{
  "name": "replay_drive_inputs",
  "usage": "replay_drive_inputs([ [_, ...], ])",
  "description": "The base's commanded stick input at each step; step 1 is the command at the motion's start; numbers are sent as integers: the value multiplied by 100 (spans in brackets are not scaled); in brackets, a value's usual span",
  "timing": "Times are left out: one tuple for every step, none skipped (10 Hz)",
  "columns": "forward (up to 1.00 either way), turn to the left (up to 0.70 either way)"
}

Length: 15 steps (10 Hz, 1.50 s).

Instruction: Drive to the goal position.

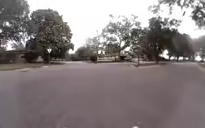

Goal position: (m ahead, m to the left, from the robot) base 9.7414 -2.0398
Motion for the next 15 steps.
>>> replay_drive_inputs([
  [70,0],
  [70,0],
  [70,0],
  [70,0],
  [70,0],
  [70,0],
  [70,0],
  [70,0],
  [70,0],
  [70,0],
  [70,0],
  [70,0],
  [70,0],
  [70,0],
  [70,0],
])
